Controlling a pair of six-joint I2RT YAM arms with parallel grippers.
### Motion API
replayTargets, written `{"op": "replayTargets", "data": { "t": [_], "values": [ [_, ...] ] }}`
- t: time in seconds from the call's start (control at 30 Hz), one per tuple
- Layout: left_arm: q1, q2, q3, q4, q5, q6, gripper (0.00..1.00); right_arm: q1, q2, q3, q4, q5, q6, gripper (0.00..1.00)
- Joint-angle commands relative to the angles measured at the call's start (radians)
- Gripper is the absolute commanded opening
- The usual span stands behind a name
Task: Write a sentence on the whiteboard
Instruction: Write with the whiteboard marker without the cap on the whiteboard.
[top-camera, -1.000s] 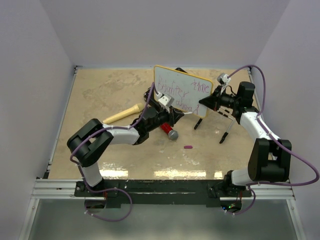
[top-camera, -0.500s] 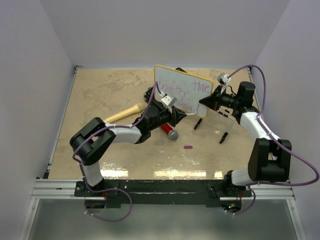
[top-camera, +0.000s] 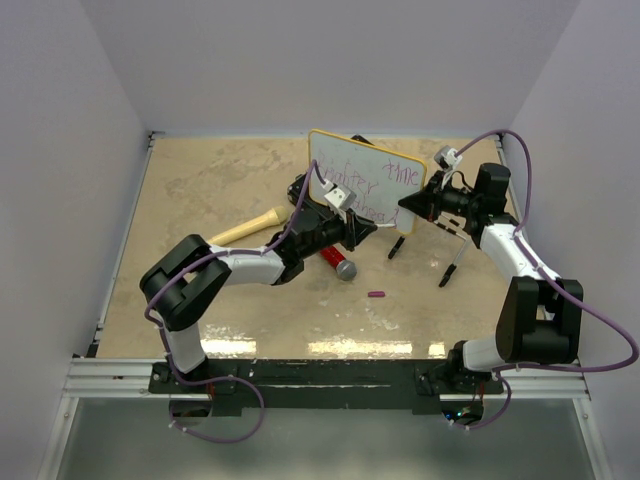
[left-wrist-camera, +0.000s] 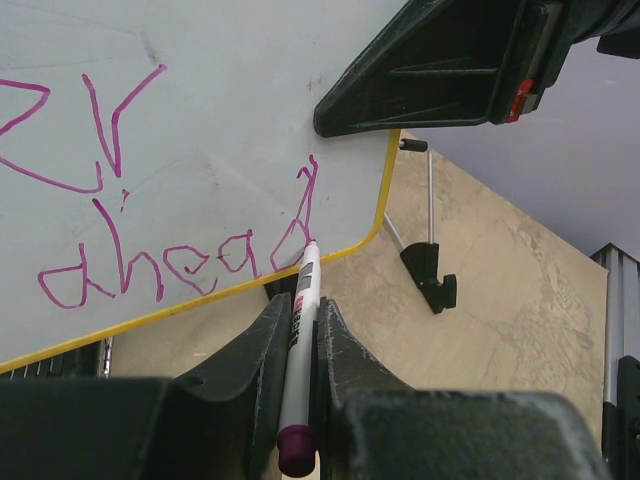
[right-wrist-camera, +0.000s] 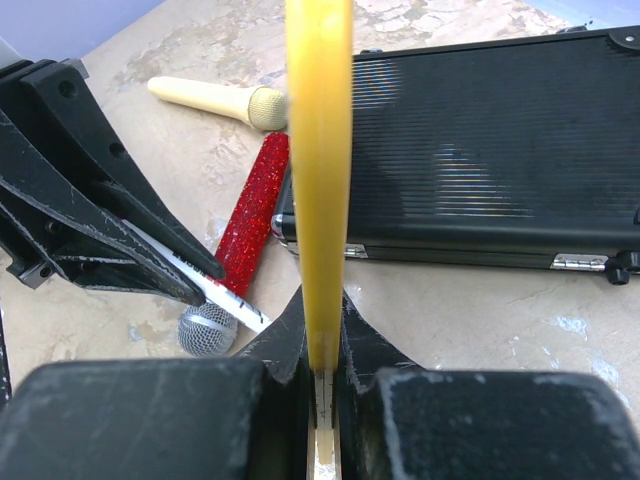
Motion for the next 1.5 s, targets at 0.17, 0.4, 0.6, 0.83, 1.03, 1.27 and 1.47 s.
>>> {"op": "replayTargets", "data": {
  "t": [0.17,0.4,0.6,0.83,1.03,1.27,1.47],
  "values": [
    [0.001,0.029,0.031,-0.003,-0.02,0.001,0.0,0.012,-0.014,0.005,-0.014,-0.046,0.02,0.0],
    [-0.013,0.047,0.037,-0.009,-0.008,-0.007,0.0,0.012,-0.016,0.005,-0.013,-0.046,0.02,0.0],
    [-0.016,0.016,0.041,0.029,0.021,-0.021,0.0,0.012,-0.018,0.005,-0.014,-0.044,0.02,0.0],
    [-0.014,-0.083,0.04,0.073,0.125,-0.058,0.0,0.01,-0.019,0.01,-0.023,-0.038,0.011,0.0],
    [-0.016,-0.267,-0.046,-0.006,0.123,-0.021,0.0,0.004,-0.036,0.013,-0.031,-0.032,0.002,0.0],
    [-0.013,-0.592,-0.225,-0.221,0.027,0.066,0.0,-0.016,-0.07,0.017,-0.04,-0.047,-0.006,0.0],
    [-0.003,-0.842,-0.345,-0.365,-0.058,0.085,0.0,-0.034,-0.129,0.028,-0.045,-0.116,-0.007,0.0]
  ]
}}
